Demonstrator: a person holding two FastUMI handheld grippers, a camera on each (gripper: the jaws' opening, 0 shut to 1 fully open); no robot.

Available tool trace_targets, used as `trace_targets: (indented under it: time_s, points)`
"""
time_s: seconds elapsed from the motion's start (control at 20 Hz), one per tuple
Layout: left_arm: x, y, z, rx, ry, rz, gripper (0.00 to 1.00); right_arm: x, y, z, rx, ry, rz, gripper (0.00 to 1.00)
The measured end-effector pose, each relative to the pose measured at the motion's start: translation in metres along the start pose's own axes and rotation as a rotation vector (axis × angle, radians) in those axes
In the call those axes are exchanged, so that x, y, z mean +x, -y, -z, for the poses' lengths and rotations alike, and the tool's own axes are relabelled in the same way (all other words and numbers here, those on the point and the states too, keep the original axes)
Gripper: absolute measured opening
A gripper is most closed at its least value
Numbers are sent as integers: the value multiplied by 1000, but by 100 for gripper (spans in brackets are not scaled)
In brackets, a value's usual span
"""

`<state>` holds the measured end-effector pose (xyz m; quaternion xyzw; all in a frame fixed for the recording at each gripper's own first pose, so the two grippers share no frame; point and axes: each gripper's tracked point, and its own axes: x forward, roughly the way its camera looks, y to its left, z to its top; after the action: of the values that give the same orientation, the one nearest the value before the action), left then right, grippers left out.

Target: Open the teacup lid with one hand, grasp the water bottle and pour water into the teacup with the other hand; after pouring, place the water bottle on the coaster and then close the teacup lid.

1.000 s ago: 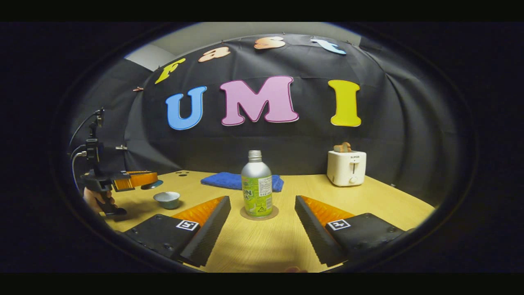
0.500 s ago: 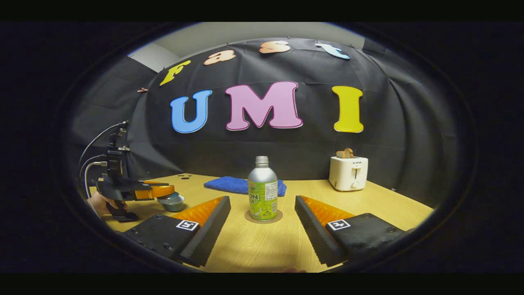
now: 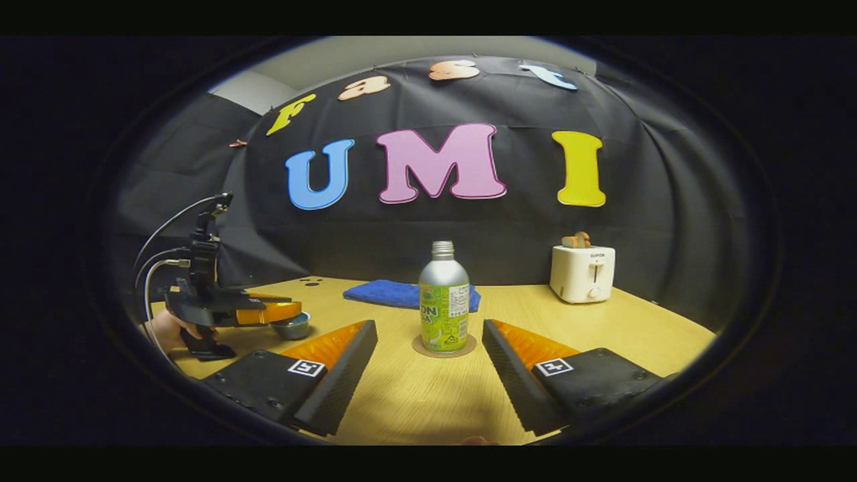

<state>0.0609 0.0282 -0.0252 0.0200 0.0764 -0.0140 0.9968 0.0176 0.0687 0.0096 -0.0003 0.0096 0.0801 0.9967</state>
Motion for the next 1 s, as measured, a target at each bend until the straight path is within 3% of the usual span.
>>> trace_targets:
  time_s: [0.15, 0.3, 0.35, 0.4, 0.45, 0.5, 0.55, 0.75, 1.0]
  points:
    - [0, 1, -1, -4, 8, -2, 34, 1, 1, 1, -7, -2, 5, 98]
    - [-7, 2, -8, -29, 44, -6, 54, 0, 3, 6, -11, -13, 9, 98]
    - [-11, 1, -13, -35, 68, -11, 56, -1, 5, 7, -12, -13, 11, 98]
    - [-16, -1, -21, -38, 100, -18, 74, -1, 5, 6, -13, -12, 15, 98]
    - [-23, -2, -30, -38, 133, -27, 78, -1, 7, 6, -16, -10, 19, 98]
    - [-32, -4, -40, -37, 170, -42, 92, -2, 9, 8, -17, -10, 25, 98]
    - [-39, -7, -47, -38, 207, -59, 99, -2, 11, 8, -17, -7, 31, 98]
    - [-70, 0, -57, -71, 300, -81, 98, -5, 14, 12, -7, -3, 56, 98]
    - [-81, 15, -27, -107, 249, -70, 98, -7, 13, 10, -9, 13, 63, 96]
